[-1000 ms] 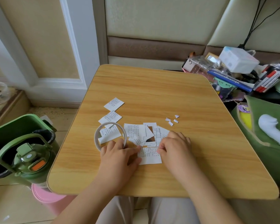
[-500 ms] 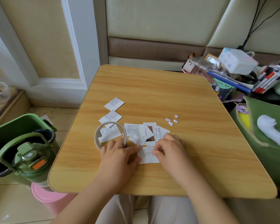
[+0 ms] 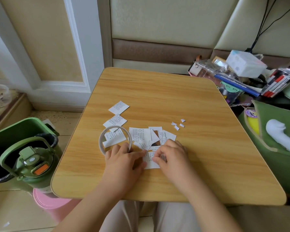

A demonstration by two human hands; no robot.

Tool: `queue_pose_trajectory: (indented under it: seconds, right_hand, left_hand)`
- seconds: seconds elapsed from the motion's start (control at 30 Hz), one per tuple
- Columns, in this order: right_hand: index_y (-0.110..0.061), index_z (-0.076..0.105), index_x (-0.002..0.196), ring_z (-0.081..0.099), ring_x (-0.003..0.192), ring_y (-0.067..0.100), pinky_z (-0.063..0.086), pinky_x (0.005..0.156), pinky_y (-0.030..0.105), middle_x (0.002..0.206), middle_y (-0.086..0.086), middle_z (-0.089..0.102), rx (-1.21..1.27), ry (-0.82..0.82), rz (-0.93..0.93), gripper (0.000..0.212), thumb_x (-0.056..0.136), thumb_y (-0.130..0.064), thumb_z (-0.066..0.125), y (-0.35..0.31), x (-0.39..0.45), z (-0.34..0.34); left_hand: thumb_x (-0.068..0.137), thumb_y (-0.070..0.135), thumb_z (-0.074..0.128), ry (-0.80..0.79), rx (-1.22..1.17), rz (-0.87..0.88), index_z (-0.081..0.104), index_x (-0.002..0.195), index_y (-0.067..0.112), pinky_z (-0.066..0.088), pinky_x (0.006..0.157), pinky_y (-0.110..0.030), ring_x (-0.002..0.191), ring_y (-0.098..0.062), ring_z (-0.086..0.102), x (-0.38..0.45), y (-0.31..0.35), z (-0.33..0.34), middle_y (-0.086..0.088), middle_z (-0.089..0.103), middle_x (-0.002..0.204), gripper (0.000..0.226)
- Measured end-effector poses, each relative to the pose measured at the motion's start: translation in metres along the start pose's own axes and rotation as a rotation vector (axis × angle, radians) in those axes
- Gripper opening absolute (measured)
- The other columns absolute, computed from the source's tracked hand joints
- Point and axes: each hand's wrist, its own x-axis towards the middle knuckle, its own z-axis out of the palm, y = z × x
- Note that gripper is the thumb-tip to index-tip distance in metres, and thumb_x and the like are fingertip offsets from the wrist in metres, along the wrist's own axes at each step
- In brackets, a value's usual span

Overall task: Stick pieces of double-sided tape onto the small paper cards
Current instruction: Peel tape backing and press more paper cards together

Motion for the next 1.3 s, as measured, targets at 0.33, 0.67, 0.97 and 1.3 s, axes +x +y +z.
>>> queue_pose_trajectory:
  seconds: [0.33, 0.67, 0.97, 1.3]
  right_hand:
    - [-0.020, 0.063, 0.066, 0.050, 0.085, 0.020, 0.041, 0.081, 0.036, 0.073, -0.015, 0.038, 0.001, 0.075, 0.099, 0.017, 0.077, -0.017, 0.075, 0.018, -0.010, -0.006]
    - [-0.017, 0.061, 0.116, 0.053, 0.094, 0.010, 0.038, 0.086, 0.022, 0.094, -0.016, 0.051, 0.194, 0.150, 0.012, 0.035, 0.083, -0.014, 0.071, 0.002, -0.010, 0.005]
    - [-0.019, 0.060, 0.119, 0.053, 0.103, 0.006, 0.041, 0.092, 0.022, 0.101, -0.019, 0.051, 0.226, 0.086, -0.032, 0.033, 0.087, -0.019, 0.066, -0.015, -0.007, 0.007]
    - [-0.024, 0.063, 0.112, 0.052, 0.099, -0.006, 0.034, 0.084, 0.002, 0.098, -0.021, 0.058, 0.390, 0.261, -0.078, 0.030, 0.084, -0.034, 0.059, -0.032, -0.017, -0.010]
  left_hand:
    - [0.090, 0.055, 0.047, -0.124, 0.052, -0.076, 0.043, 0.132, 0.053, 0.014, 0.082, -0.025, 0.109, -0.012, 0.034, 0.001, 0.002, -0.014, 0.013, 0.035, 0.100, 0.043]
    - [0.086, 0.050, 0.057, -0.121, 0.122, -0.256, 0.053, 0.124, 0.052, 0.023, 0.075, -0.030, 0.090, -0.013, 0.033, -0.006, -0.057, -0.052, 0.014, 0.035, 0.082, 0.038]
    - [0.085, 0.046, 0.062, 0.016, 0.063, -0.336, 0.045, 0.138, 0.035, 0.030, 0.078, -0.032, 0.085, -0.014, 0.036, 0.014, -0.062, -0.059, 0.007, 0.039, 0.085, 0.057]
    - [0.099, 0.008, 0.036, 0.087, -0.737, -0.222, 0.010, 0.148, 0.036, 0.038, 0.065, -0.008, 0.066, -0.004, 0.048, 0.010, -0.005, -0.079, 0.009, 0.054, 0.084, 0.062]
